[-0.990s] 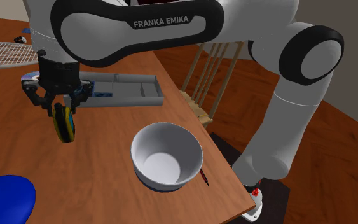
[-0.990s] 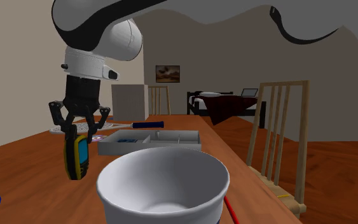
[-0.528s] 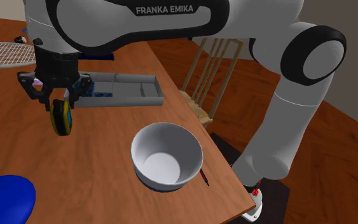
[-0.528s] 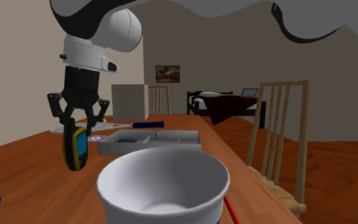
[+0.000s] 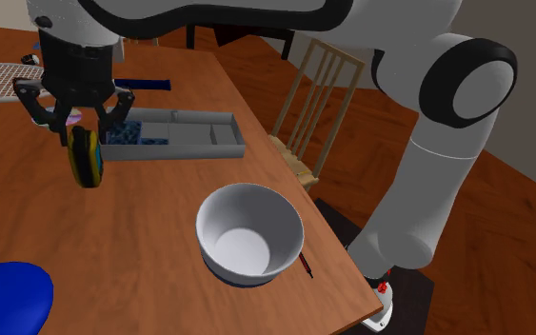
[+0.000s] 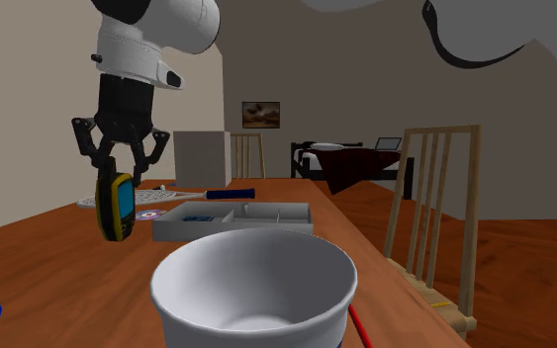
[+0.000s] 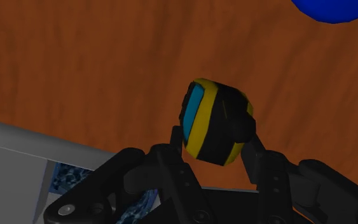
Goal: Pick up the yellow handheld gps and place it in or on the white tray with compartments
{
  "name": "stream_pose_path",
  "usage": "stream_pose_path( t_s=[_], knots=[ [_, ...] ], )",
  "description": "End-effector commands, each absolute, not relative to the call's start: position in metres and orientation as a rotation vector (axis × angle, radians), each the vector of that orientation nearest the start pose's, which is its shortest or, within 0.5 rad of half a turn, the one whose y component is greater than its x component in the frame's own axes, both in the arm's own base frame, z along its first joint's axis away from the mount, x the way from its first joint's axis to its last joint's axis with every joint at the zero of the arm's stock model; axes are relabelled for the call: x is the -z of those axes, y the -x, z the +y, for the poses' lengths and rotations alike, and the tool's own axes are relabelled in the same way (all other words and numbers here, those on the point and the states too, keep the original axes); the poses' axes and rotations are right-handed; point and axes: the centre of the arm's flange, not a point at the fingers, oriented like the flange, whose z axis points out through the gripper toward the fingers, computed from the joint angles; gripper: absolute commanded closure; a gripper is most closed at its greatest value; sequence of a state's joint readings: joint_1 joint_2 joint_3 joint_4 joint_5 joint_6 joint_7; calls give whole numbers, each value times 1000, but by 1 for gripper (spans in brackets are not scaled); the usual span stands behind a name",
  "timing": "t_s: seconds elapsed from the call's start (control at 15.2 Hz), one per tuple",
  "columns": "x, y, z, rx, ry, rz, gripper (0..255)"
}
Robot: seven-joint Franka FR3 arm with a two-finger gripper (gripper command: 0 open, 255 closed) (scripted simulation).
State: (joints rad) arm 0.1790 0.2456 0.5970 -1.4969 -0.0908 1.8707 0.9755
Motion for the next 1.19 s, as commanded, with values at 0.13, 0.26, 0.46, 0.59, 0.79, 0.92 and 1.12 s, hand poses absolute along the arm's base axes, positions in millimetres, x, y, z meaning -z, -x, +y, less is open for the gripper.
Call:
stream_pose_path(
  t_s=[0.13, 0.26, 0.46, 0.59, 0.79, 0.92, 1.12],
  knots=[
    [-585, -490, 415, 110, 2963, 306, 255],
    [-595, -490, 415, 110, 2963, 306, 255],
    [-611, -490, 415, 110, 2963, 306, 255],
    [-622, -490, 415, 110, 2963, 306, 255],
    [-627, -502, 392, 110, 2963, 306, 255],
    [-631, -513, 368, 110, 2963, 306, 255],
    [-636, -531, 333, 110, 2963, 306, 255]
  ],
)
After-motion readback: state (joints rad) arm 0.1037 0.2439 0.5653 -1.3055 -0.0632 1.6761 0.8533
